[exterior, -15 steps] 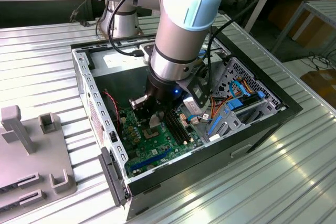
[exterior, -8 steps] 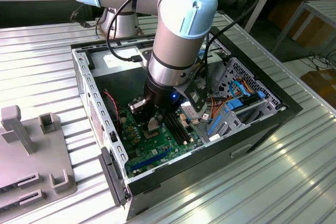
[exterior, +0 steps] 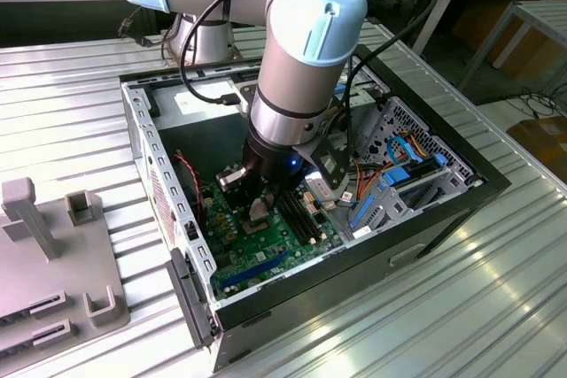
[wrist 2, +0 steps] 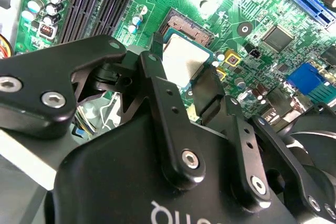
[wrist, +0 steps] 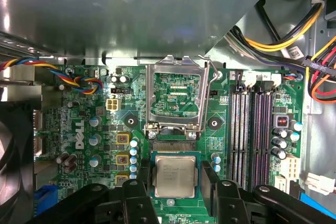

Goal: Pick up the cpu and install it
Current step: 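Place the cpu into insertion slot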

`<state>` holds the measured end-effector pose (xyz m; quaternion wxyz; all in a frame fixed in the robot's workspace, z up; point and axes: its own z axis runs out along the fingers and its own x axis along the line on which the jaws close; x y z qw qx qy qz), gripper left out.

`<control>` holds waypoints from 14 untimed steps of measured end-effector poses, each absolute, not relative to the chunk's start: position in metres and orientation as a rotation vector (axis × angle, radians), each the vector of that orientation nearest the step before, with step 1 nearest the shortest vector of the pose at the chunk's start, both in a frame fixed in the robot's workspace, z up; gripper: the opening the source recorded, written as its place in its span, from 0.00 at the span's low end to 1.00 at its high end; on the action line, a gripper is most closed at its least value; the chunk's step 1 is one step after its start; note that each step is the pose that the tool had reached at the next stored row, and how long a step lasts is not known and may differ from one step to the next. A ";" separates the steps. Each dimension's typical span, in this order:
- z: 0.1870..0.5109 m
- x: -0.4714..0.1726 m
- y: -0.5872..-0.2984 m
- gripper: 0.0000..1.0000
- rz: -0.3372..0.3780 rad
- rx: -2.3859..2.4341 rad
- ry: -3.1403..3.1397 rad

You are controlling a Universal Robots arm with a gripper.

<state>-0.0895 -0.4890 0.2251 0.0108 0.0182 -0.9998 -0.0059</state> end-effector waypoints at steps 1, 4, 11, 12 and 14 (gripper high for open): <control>0.225 -0.089 -0.489 0.47 -0.018 0.057 -3.119; 0.224 -0.089 -0.489 0.47 -0.019 0.057 -3.120; 0.212 -0.091 -0.489 0.47 -0.018 0.057 -3.119; 0.210 -0.091 -0.490 0.47 -0.019 0.057 -3.119; 0.209 -0.091 -0.490 0.47 -0.019 0.057 -3.119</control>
